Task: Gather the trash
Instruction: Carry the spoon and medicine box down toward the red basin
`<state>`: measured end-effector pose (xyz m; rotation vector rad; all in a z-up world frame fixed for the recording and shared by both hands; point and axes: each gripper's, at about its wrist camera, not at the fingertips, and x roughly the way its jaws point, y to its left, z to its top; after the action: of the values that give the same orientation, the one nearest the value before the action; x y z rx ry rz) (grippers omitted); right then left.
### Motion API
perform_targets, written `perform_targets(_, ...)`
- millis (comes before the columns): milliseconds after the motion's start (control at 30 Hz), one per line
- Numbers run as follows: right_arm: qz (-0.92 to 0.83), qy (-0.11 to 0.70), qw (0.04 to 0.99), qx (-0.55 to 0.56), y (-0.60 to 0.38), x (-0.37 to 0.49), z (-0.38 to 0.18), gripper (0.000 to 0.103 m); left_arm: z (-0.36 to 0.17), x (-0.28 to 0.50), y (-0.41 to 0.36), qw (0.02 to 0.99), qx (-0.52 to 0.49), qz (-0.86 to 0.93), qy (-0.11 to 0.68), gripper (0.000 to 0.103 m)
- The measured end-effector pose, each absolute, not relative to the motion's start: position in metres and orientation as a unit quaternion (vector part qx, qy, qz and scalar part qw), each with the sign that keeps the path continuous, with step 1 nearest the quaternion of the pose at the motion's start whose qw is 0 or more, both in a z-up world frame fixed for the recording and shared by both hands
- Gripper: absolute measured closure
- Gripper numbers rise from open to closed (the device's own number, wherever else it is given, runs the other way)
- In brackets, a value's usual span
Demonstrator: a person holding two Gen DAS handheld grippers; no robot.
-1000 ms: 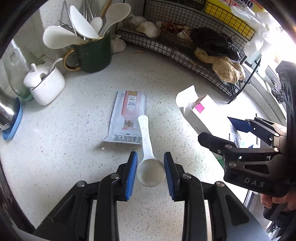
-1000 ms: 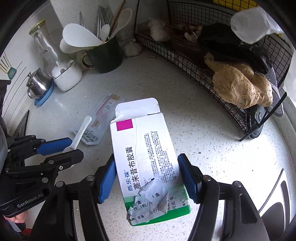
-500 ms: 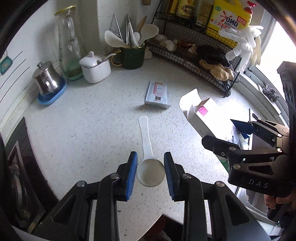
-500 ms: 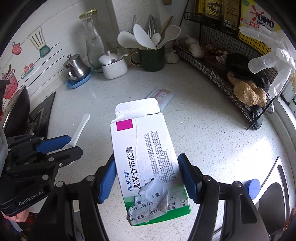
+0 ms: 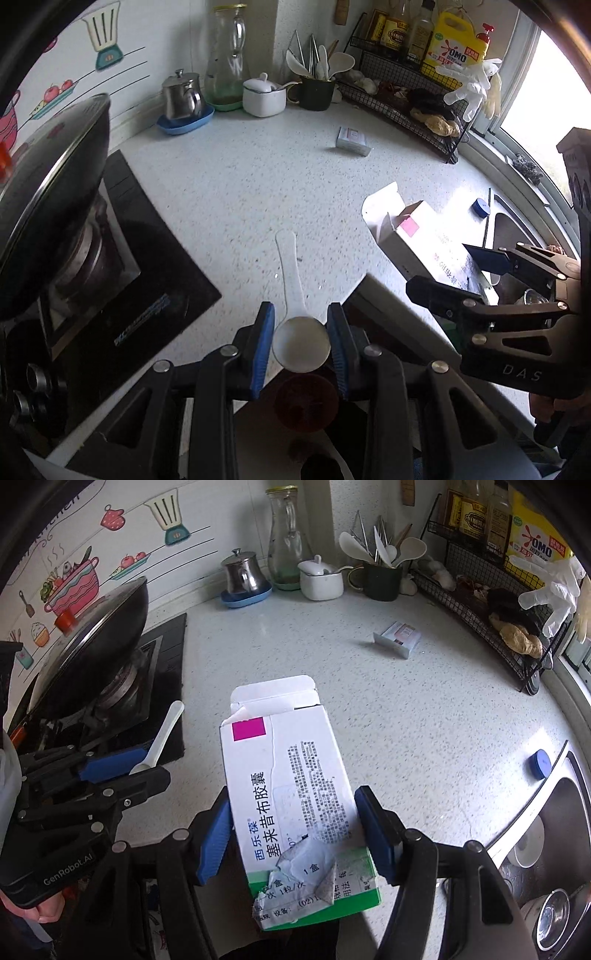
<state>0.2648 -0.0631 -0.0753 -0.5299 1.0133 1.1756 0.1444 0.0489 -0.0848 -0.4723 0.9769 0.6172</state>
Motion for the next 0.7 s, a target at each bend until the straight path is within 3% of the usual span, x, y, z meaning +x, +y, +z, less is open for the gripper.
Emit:
perform_targets(300,0.532,0.467,0.655,-0.267,-0.087,0.194,-0.097,0.040,-0.112,0.063,0.013,0.790,-0.254,0.306,0.466,0.076)
perform_targets(700,0.521,0.511,0.603,-0.321,-0.099,0.159,-0.170,0.040,-0.199,0.021,-0.023,0.731,-0.340,0.308,0.505,0.076)
